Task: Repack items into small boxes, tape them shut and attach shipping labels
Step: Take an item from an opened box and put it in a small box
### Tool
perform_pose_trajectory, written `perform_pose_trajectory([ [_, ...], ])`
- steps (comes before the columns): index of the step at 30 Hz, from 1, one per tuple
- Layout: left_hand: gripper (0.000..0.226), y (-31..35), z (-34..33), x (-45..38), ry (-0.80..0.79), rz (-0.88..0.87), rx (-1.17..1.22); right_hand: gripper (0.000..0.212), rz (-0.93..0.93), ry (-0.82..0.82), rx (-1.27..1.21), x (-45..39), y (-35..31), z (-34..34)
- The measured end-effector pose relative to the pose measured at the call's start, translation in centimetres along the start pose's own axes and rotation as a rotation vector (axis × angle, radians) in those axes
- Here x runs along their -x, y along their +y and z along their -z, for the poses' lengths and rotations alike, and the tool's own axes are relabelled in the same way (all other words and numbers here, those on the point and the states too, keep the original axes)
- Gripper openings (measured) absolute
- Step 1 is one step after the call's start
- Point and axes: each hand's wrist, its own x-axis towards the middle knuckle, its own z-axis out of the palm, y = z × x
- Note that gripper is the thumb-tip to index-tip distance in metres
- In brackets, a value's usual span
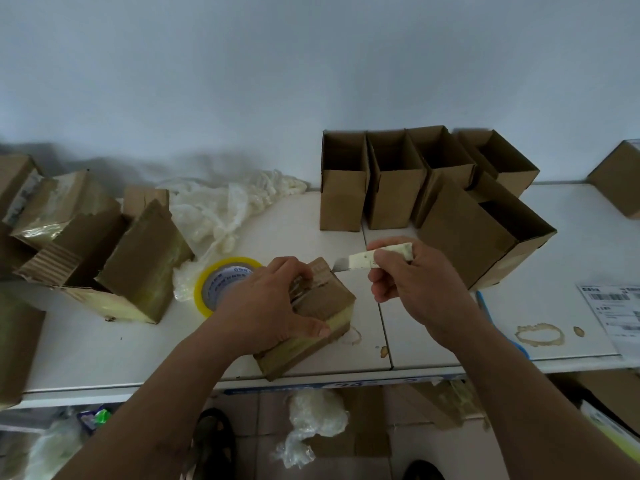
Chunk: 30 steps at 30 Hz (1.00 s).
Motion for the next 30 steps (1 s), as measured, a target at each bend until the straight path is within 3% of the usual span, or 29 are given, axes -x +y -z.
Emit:
perform_pose_trajectory([
  [30,0.079,0.1,-0.4,-0.2,-0.002,0.019,-0.022,0.021,0.063,-0.136,0.393,1.0,-0.3,2.2],
])
